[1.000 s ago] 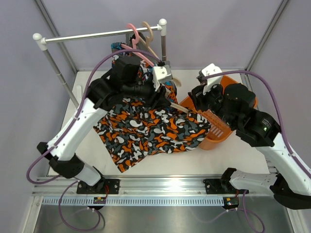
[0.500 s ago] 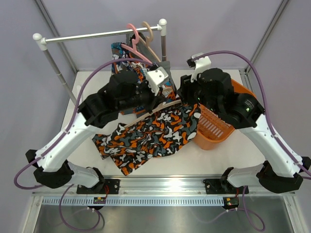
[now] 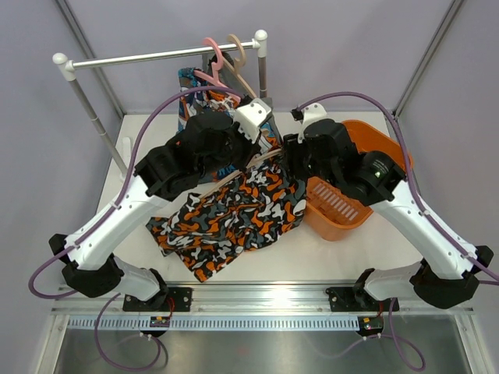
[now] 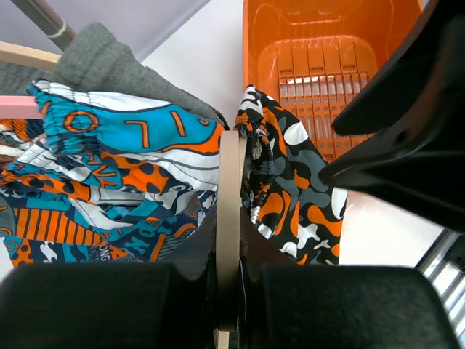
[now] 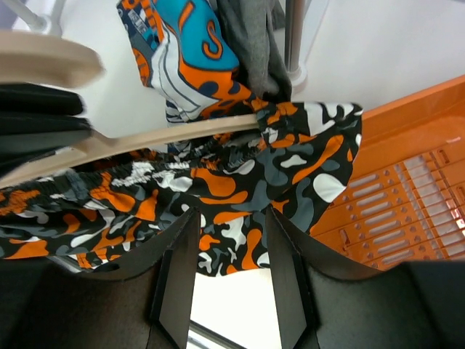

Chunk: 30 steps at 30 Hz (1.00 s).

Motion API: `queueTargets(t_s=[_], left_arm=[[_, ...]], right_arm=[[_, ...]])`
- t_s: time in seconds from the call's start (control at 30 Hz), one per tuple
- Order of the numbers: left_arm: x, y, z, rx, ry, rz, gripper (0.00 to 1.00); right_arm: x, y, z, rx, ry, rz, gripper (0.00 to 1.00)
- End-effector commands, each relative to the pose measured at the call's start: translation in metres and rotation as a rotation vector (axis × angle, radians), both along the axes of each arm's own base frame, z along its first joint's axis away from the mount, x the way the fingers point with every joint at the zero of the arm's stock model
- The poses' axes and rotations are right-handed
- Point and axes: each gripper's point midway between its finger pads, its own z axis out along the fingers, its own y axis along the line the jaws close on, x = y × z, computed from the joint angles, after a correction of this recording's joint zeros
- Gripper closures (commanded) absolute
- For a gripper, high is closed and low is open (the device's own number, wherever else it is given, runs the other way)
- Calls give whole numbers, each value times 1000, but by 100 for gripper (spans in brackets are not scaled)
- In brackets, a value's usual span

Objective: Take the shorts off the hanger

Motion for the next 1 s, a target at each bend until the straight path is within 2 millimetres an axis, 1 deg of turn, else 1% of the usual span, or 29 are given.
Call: queueTargets(t_s=[0.0,0.03,0.07,0.1,0.13,0.17,0.23,0.27,0.33,0.37,0.4,0.43,0.47,0.5,0.53,0.57,0.6,0.63,0.67,0.73,0.77,0.83,0.87,0.97], left_arm=[[0,6,57,-135,-101,29,100],[-2,7,58,-134,-97,24,100],[-5,8,66,-149,-107,11,100],[-7,8,68,-153,-107,6,100],[-9,8,69,-155,-105,-2,100],[-13,8,73,-166,-105,-20,100],[-18,9,77,-179,-107,-37,100],[-21,9,78,-184,-105,-48,100],[-26,12,83,-194,-112,-62,100],[-27,13,84,-193,-110,-68,100],[-29,13,84,-192,-108,-75,100],[-31,16,86,-192,-108,-76,100],[-32,18,86,-191,-110,-72,100],[-33,20,87,-189,-114,-68,100],[-35,25,88,-185,-118,-65,100],[-34,28,88,-180,-122,-49,100],[-34,31,89,-178,-123,-42,100],[-35,35,87,-165,-124,-38,100],[-35,39,87,-160,-127,-24,100],[-36,45,86,-157,-131,-7,100],[-40,49,87,-163,-133,-8,100],[-45,53,89,-180,-135,-17,100],[-52,58,93,-196,-142,-27,100],[-61,64,98,-226,-147,-47,100]], right_arm=[[9,10,-9,13,17,-35,50],[13,12,-8,14,12,-44,50],[20,15,-15,-8,19,-60,49],[24,17,-10,-4,10,-68,49],[27,18,-12,-18,14,-77,49],[34,20,-19,-42,19,-94,47],[41,22,-17,-40,6,-121,46],[46,26,-23,-51,14,-131,46],[52,25,-24,-66,7,-162,45],[59,20,-28,-92,-4,-210,45],[61,19,-28,-95,-9,-225,45],[64,20,-24,-76,-22,-235,48],[66,18,-21,-68,-37,-252,54],[67,17,-21,-64,-45,-261,62],[70,12,-18,-61,-61,-293,81],[71,7,-14,-59,-71,-313,88],[71,4,-10,-56,-81,-326,92],[73,-1,-6,-51,-97,-346,100],[72,-8,2,-32,-113,-360,100],[74,-16,5,-19,-121,-376,100],[79,-31,9,-9,-123,-410,100],[85,-47,8,-11,-110,-433,100],[92,-66,10,-9,-111,-477,100],[98,-89,12,-4,-110,-516,100]])
